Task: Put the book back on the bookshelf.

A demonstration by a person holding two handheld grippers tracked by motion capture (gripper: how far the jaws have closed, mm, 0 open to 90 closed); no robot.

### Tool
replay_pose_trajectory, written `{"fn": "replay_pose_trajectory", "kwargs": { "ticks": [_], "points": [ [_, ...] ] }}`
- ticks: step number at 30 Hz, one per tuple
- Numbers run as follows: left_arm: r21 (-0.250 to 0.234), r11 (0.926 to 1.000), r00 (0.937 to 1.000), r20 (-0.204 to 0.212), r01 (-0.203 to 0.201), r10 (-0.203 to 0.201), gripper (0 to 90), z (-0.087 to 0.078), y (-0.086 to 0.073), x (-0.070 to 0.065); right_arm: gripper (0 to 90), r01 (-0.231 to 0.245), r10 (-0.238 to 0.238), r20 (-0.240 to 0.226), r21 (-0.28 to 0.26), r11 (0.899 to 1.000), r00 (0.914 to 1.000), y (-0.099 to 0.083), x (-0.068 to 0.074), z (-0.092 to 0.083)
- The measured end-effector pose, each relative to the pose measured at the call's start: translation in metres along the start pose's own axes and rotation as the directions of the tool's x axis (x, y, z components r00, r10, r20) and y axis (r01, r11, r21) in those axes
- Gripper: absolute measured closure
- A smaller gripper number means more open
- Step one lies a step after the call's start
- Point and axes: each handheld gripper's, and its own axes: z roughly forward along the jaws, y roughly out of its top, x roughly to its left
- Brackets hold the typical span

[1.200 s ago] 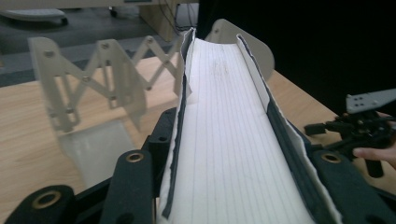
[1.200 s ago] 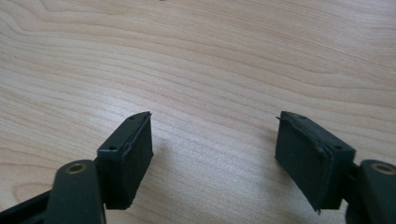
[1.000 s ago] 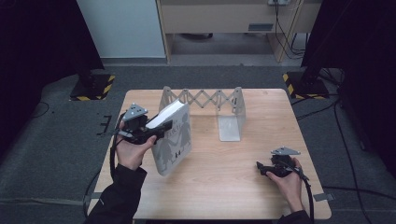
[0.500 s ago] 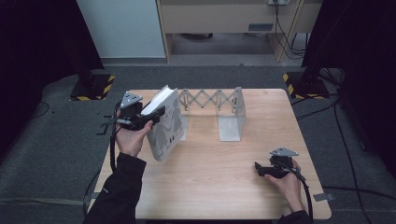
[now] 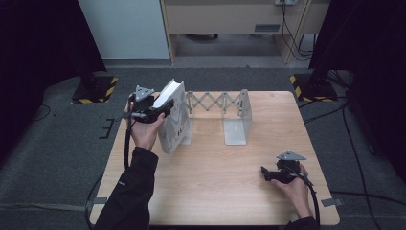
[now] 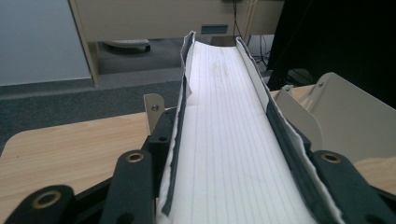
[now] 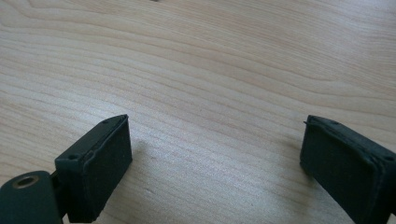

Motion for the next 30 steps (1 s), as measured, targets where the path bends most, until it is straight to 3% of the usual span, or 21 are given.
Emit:
{"fn": "replay_pose_trajectory", "kwargs": {
  "ticks": [15,30],
  "points": [
    [-0.033,0.9994,0.9981,-0.061,0.008,-0.01,52.1,0.045,-0.008,-0.013,9.4,0.001,-0.001,0.001,-0.001,1.0,1.0,0.0,0.0,0.0],
    [-0.032,0.9991,0.9928,-0.116,0.026,-0.03,52.0,0.071,-0.019,-0.017,9.4,0.001,-0.001,-0.001,0.0,1.0,1.0,0.0,0.0,0.0]
  ]
}}
